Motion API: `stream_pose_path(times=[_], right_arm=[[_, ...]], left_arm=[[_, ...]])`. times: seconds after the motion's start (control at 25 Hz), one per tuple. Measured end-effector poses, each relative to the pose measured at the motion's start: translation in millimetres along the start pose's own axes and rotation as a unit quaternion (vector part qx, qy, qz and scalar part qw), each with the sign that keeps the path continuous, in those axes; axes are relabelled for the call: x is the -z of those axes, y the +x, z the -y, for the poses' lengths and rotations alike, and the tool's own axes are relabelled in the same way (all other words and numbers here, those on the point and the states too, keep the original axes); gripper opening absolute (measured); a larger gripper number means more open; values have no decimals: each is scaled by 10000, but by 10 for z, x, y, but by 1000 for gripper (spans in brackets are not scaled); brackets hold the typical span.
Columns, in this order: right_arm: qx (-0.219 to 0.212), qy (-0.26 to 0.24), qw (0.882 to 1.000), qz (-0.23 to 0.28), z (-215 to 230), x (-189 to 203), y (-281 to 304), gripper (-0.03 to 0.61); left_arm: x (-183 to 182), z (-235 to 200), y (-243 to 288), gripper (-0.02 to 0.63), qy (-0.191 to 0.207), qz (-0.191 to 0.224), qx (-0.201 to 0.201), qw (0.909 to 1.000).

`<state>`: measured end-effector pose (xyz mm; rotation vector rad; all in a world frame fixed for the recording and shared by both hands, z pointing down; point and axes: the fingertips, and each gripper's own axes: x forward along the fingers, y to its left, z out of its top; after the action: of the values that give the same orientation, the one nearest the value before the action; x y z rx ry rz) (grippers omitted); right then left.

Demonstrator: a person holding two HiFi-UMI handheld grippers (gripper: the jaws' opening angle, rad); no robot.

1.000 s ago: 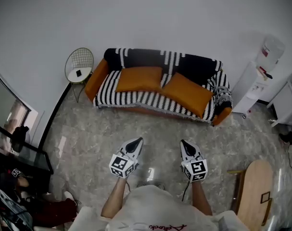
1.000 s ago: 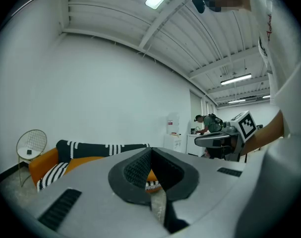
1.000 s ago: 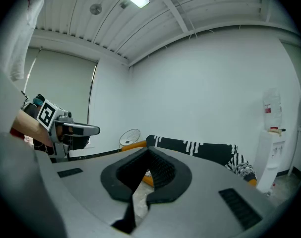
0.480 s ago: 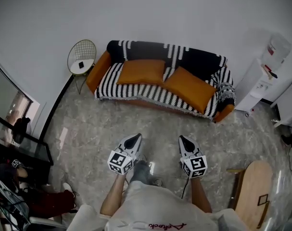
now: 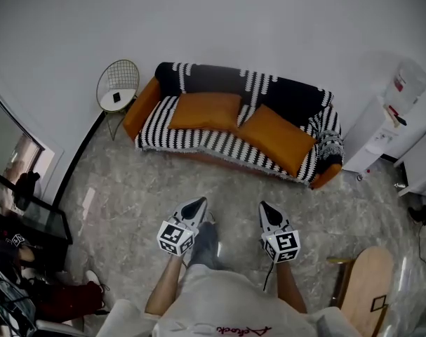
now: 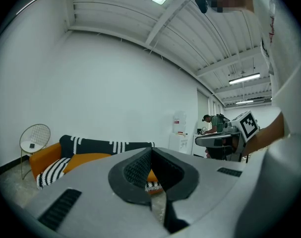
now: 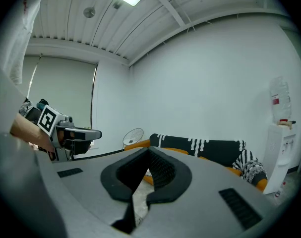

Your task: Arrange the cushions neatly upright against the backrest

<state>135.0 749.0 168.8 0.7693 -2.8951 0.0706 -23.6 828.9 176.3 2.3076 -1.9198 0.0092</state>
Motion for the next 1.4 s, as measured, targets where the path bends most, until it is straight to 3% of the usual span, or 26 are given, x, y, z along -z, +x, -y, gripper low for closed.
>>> stream_pose_path(times=[0.64,1.08,1.4], right_arm=[[81,-180,9996,-177,602,-315,1707,28],[-31,-381,9989,-269,592,-594,3019,28],[113,-428,9976,-528,541,-508,3192,28]], left_arm=[[-201,-1370,1235,29,-215,7,205,9996],[-426,-2558,1692,29,-274,85,192,9994],[-393,-2746,1845,29,-366,-3,570,9977]])
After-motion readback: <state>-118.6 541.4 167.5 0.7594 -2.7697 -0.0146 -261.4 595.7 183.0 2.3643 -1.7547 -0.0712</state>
